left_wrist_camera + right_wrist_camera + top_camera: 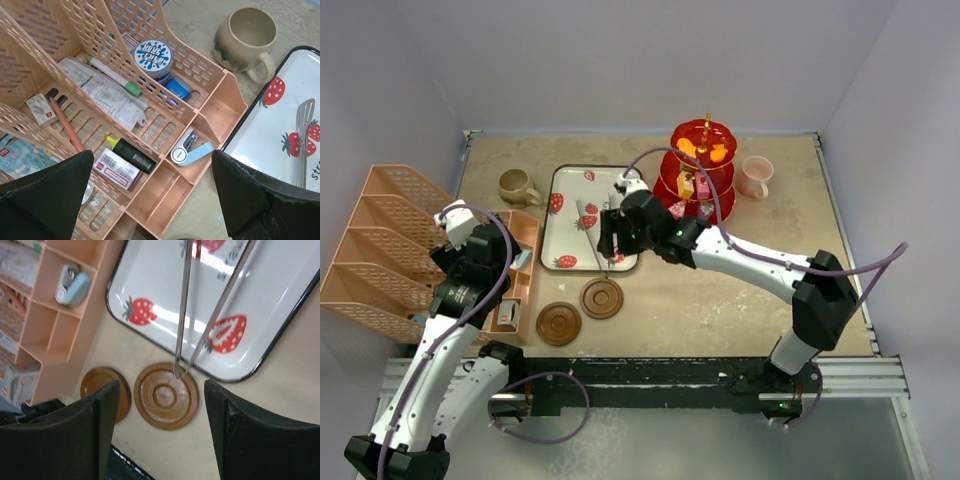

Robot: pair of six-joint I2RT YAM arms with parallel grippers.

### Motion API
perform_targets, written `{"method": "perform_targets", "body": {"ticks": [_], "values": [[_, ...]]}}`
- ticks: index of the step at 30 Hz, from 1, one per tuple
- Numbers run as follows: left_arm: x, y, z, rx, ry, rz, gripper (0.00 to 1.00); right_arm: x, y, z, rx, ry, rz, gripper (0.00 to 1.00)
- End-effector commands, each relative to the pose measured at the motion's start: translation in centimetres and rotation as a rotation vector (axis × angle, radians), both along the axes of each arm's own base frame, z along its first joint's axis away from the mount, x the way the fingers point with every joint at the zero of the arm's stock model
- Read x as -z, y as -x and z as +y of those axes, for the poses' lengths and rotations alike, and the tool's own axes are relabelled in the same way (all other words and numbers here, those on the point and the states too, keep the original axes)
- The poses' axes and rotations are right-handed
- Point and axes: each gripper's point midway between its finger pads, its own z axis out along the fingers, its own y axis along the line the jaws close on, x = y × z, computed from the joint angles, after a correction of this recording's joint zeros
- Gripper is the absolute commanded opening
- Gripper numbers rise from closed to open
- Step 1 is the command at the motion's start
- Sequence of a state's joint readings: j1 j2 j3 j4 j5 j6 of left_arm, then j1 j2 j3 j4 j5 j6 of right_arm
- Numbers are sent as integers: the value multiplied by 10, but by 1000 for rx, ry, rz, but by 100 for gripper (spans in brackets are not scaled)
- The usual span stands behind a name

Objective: Serve the afternoon tea
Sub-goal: Place the clamp on the tray, then move the coaster to the center of the board.

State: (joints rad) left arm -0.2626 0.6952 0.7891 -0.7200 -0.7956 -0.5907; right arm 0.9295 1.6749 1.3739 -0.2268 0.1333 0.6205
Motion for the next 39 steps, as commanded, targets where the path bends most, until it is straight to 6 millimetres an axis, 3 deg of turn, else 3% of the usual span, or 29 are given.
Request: {"method": "perform_targets", "body": {"ticks": [1,6,10,17,24,26,30,39], "values": [[-15,-6,-2,3,14,-52,99,34,43,7,-85,-54,132,71],[-17,-4,0,-8,15,-62,99,86,66,-14,21,90,195,72],[-17,-3,0,-9,15,-64,99,109,68,-23,78,196,206,73],[-16,-4,-1,-4,16,-59,99,139,65,-19,131,314,223,73],[-17,-3,0,-10,15,-64,99,149,67,-8,145,363,212,73],[-17,-3,1,-10,15,-67,99,153,65,-12,165,404,202,73],[-17,-4,0,-6,14,-63,99,166,68,-40,237,521,189,73],[-16,-5,-1,0,18,-62,99,181,88,-126,341,678,198,75]]}}
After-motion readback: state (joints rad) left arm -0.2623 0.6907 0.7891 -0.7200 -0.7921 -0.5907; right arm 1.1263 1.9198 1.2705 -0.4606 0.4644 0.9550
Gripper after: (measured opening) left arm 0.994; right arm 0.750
